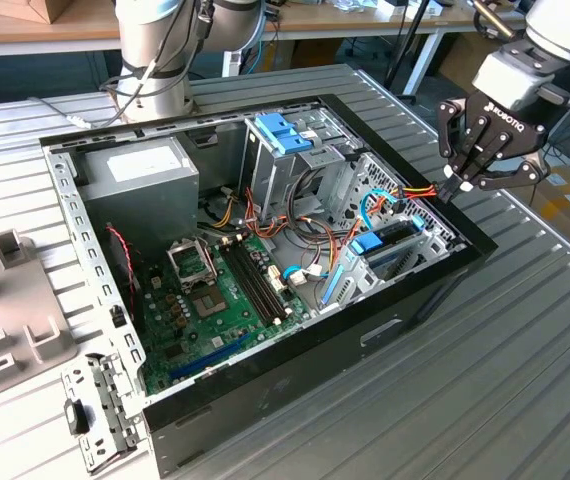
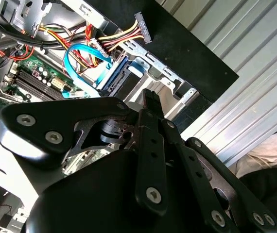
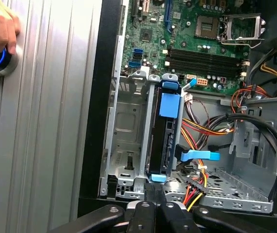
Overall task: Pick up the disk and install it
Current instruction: 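Insert the first disk wire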
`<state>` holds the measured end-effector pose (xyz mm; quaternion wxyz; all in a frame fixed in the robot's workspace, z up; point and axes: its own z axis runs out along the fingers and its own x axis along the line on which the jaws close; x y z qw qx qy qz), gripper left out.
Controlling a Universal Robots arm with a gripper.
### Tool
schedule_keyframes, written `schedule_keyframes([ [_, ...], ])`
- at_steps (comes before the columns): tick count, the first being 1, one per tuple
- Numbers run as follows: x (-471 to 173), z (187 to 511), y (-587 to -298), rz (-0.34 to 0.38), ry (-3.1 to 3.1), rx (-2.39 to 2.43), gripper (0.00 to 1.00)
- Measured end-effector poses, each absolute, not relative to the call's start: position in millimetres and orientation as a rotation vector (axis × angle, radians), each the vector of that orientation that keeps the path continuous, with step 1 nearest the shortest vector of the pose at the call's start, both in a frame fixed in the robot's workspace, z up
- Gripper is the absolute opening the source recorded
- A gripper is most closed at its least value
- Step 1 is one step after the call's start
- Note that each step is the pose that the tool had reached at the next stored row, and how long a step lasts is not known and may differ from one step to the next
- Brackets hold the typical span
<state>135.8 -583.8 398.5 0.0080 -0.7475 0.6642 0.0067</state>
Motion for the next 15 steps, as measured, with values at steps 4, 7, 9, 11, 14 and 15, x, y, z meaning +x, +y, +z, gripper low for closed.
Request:
schedule_keyframes([
  [4, 135.8, 398.5, -583.8, 0.021, 2.064, -2.347, 0.11],
  [7, 135.8, 398.5, -583.8, 0.021, 2.049, -2.361, 0.11],
  [9, 135.8, 398.5, -583.8, 0.021, 2.036, -2.372, 0.11],
  [11, 135.8, 398.5, -583.8, 0.022, 2.028, -2.378, 0.11],
  [14, 135.8, 398.5, -583.8, 0.022, 2.017, -2.388, 0.11],
  [15, 135.8, 398.5, -583.8, 0.022, 2.013, -2.391, 0.11],
])
